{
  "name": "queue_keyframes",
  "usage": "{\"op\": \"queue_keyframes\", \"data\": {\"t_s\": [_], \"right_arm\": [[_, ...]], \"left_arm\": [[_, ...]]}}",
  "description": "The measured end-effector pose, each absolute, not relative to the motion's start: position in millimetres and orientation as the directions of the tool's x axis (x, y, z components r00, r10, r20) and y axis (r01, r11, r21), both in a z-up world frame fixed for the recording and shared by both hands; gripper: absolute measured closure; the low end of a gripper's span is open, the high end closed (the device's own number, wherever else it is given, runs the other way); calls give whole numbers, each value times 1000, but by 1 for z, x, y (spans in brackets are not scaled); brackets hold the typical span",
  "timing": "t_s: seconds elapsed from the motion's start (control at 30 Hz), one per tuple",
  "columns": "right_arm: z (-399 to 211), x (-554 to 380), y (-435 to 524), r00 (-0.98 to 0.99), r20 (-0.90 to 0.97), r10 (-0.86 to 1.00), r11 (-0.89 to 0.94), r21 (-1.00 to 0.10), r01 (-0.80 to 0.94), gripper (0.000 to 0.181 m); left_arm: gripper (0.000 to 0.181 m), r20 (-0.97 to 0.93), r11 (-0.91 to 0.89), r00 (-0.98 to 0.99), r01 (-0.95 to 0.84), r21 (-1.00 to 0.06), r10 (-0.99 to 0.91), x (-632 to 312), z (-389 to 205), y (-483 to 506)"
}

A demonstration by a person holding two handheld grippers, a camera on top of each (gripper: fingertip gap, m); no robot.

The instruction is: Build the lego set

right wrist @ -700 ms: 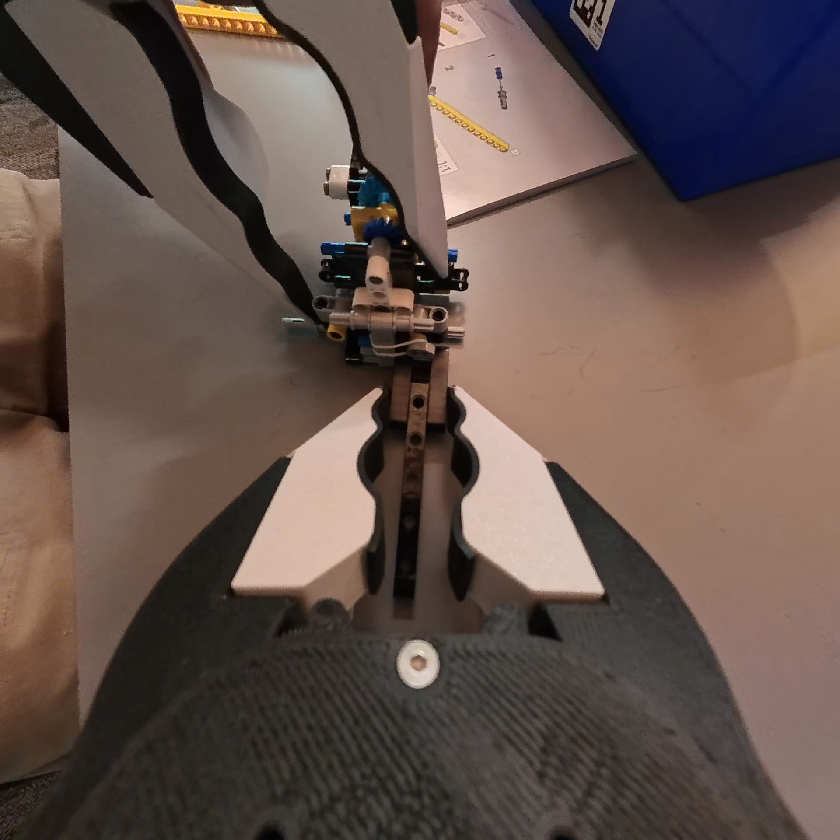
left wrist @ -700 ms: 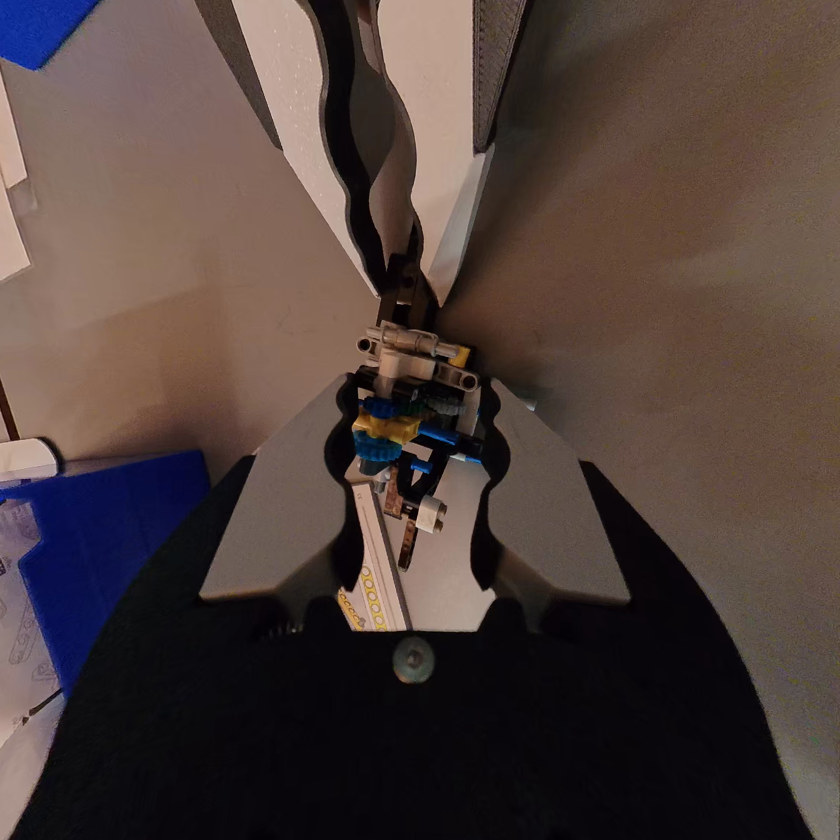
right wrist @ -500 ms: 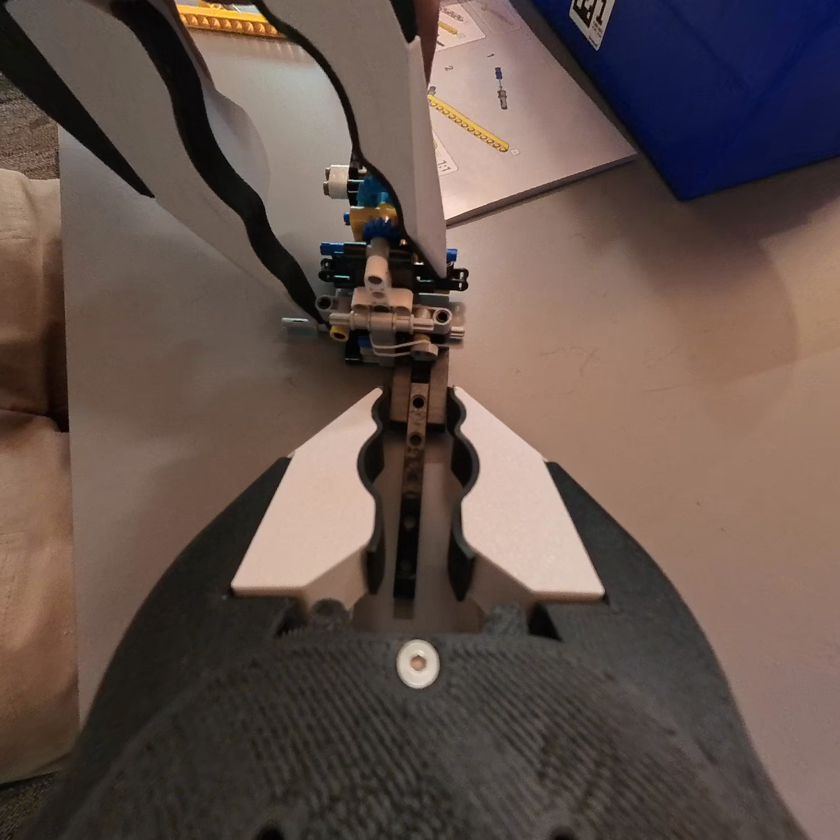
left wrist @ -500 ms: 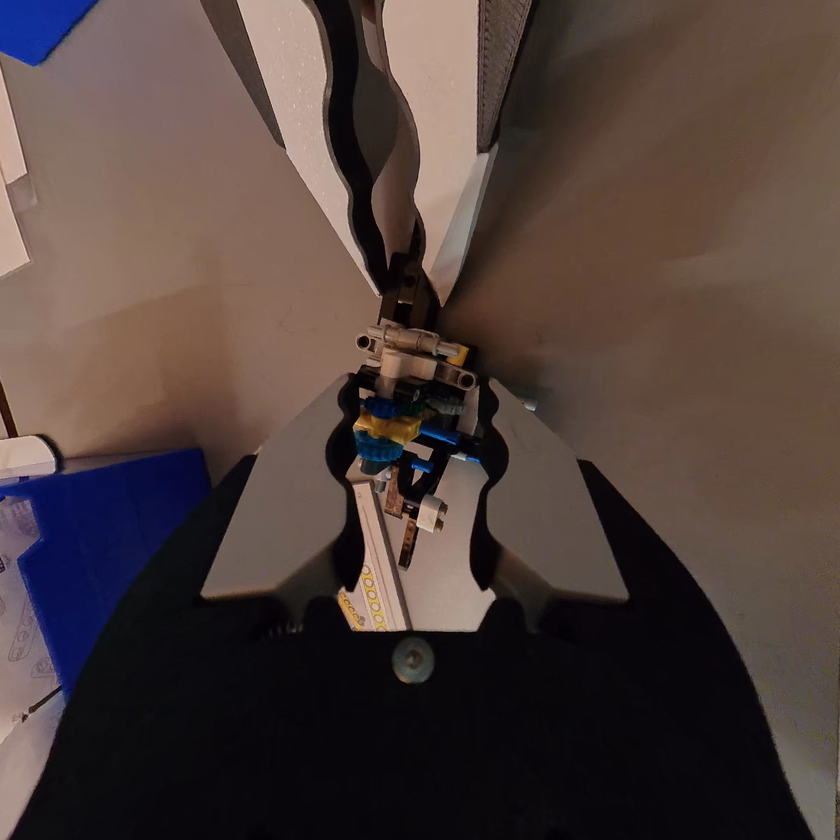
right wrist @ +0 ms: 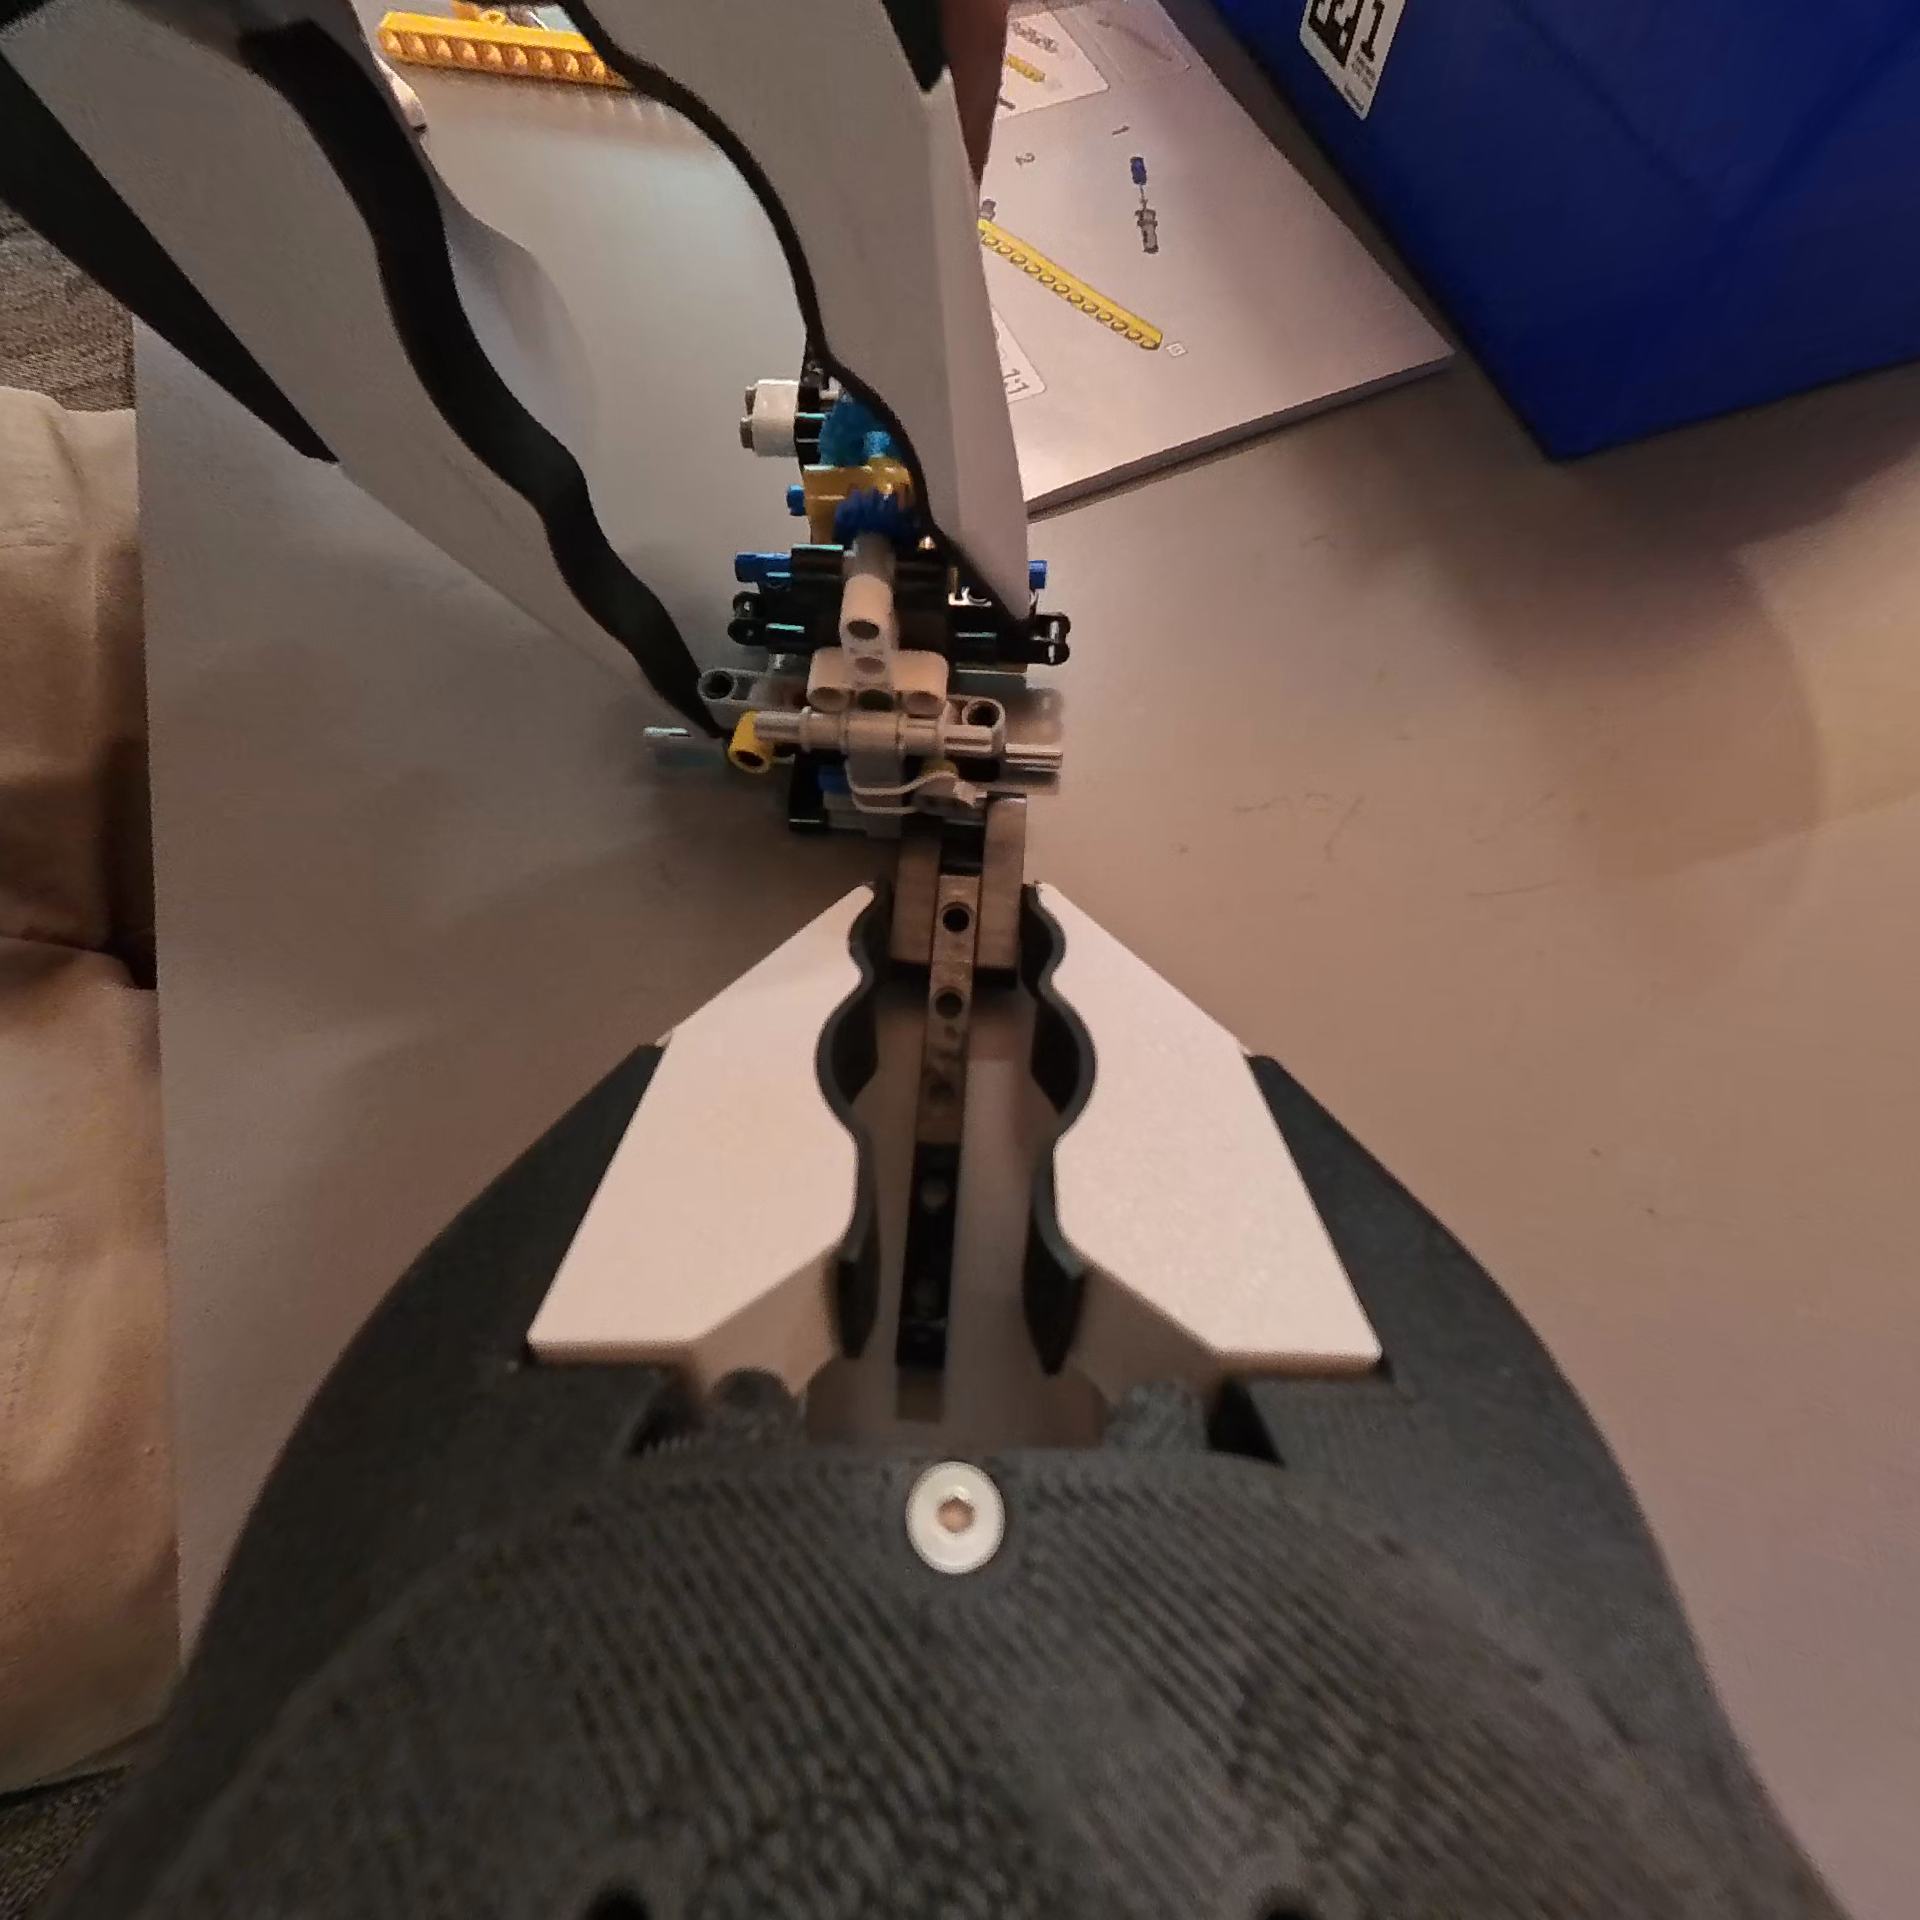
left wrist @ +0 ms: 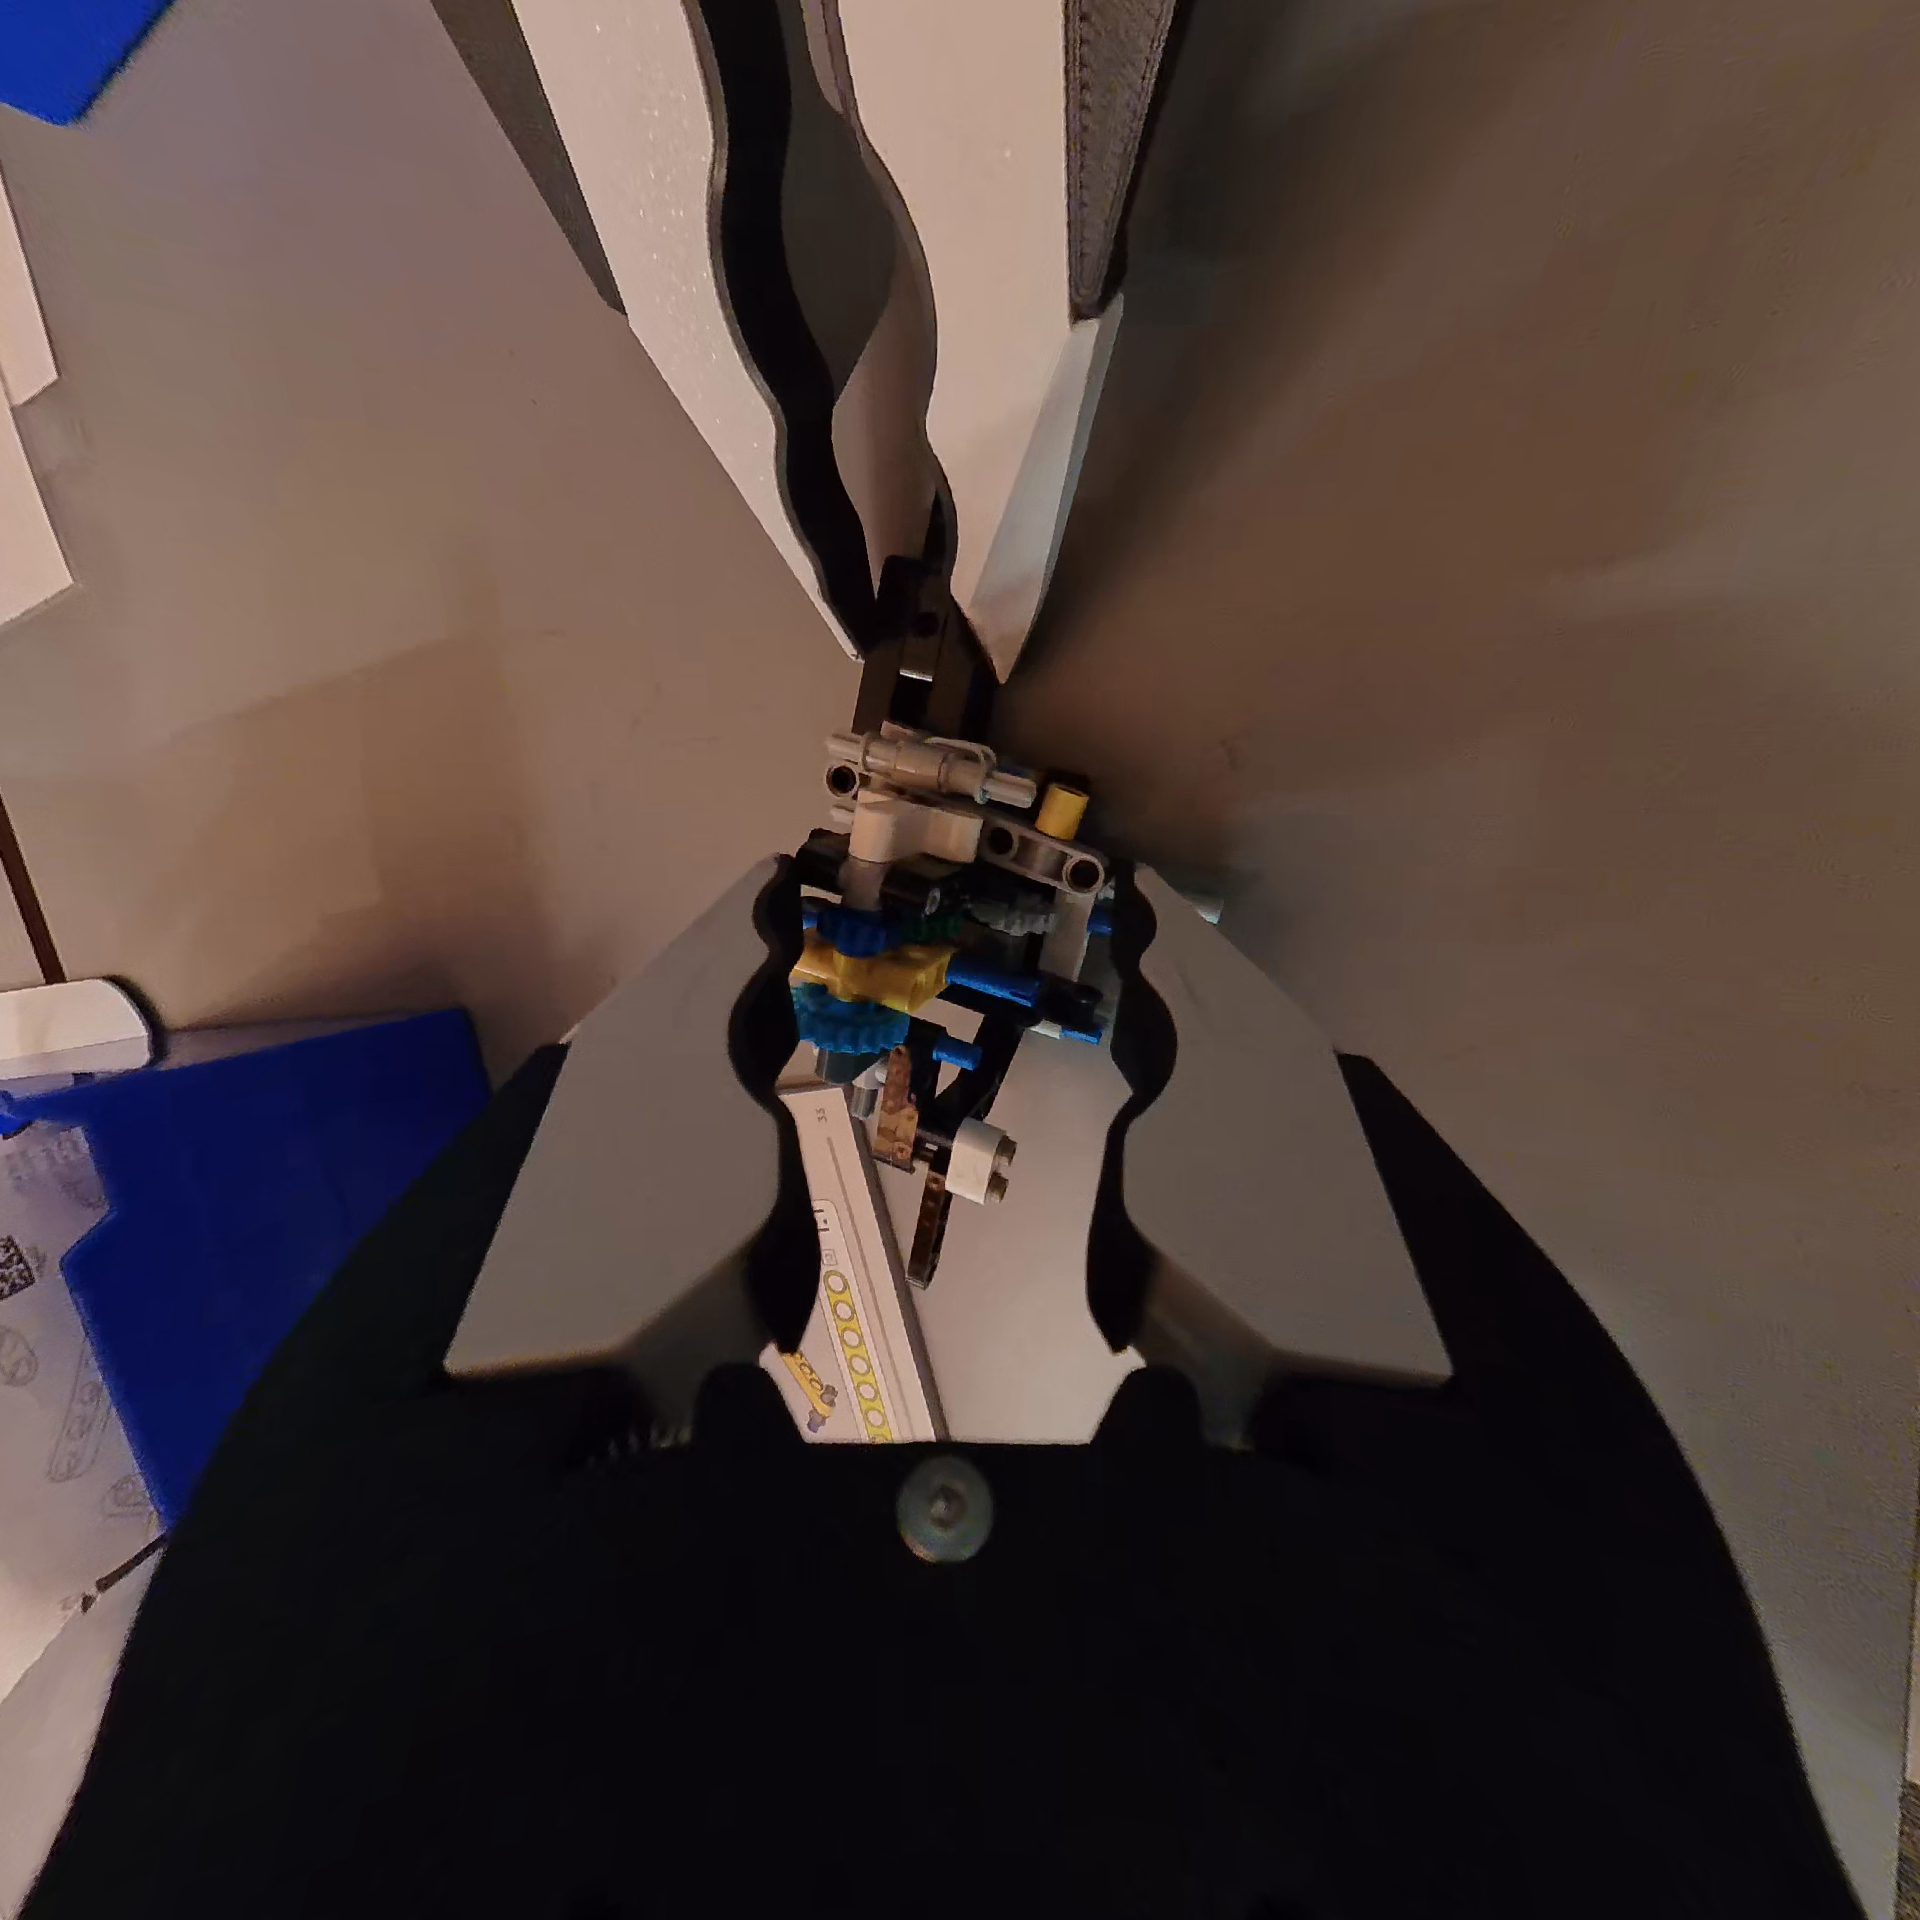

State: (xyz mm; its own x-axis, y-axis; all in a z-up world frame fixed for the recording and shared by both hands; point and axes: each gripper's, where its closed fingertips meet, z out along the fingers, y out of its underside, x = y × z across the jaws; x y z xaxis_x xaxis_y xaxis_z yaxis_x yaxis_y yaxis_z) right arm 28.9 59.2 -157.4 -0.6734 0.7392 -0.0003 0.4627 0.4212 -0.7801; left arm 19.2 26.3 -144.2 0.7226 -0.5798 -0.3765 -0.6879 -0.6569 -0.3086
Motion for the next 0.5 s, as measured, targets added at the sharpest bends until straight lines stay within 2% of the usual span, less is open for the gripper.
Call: {"op": "queue_keyframes", "data": {"t_s": [0.5], "right_arm": [[-157,29,59,-672,3,741,422,-780,462,158]], "left_arm": [[125,-375,-660,730,-681,-319,-572,20,-144,28]]}}
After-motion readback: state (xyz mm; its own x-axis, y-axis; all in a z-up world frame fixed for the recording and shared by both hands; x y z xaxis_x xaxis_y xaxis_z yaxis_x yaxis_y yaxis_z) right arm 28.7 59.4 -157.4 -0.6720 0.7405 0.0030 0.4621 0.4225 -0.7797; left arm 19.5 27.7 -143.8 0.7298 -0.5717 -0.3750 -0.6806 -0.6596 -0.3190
